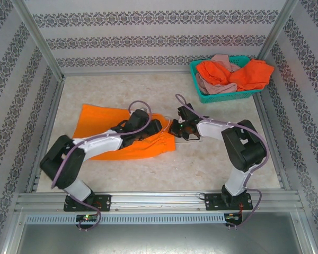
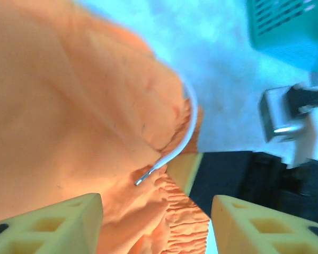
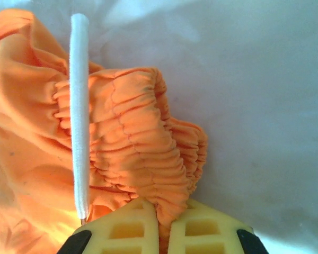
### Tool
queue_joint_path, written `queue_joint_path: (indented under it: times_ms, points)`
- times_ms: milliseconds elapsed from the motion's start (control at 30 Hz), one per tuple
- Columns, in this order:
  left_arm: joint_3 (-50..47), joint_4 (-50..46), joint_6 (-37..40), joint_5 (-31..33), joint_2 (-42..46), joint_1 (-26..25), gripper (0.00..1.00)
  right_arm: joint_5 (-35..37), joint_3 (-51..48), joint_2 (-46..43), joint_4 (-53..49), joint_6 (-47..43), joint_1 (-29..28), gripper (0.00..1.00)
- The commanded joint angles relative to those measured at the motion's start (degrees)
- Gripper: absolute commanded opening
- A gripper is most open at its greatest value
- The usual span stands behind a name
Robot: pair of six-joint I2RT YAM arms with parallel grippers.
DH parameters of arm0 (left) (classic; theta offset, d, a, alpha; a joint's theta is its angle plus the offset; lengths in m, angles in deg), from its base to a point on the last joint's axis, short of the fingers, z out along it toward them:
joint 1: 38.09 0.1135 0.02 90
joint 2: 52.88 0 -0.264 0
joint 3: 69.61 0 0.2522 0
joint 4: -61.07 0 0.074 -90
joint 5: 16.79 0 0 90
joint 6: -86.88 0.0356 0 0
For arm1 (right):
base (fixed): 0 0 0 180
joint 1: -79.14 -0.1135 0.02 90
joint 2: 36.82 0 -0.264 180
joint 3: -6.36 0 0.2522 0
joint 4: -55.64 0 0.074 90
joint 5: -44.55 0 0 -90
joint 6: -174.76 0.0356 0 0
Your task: Fold and stack the shorts
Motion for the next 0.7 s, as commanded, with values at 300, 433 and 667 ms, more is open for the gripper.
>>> queue_joint_path:
  times_ms: [300, 433, 667]
  points:
    - [-5.36, -11.46, 6.36, 9.72, 16.68, 3.74, 0.96, 0.52, 2.50, -14.42, -30.50, -22.25, 13.32, 0.00]
    - [-6.85, -12.16, 6.40, 9.80, 18.99, 4.99, 0.97, 0.76, 5.63, -16.69, -37.15, -27.80, 17.09, 0.00]
    - [-8.01, -13.01, 6.53, 9.23, 20.83, 5.93, 1.00, 11.01, 15.52, -18.05, -50.75, -37.04, 22.40, 0.00]
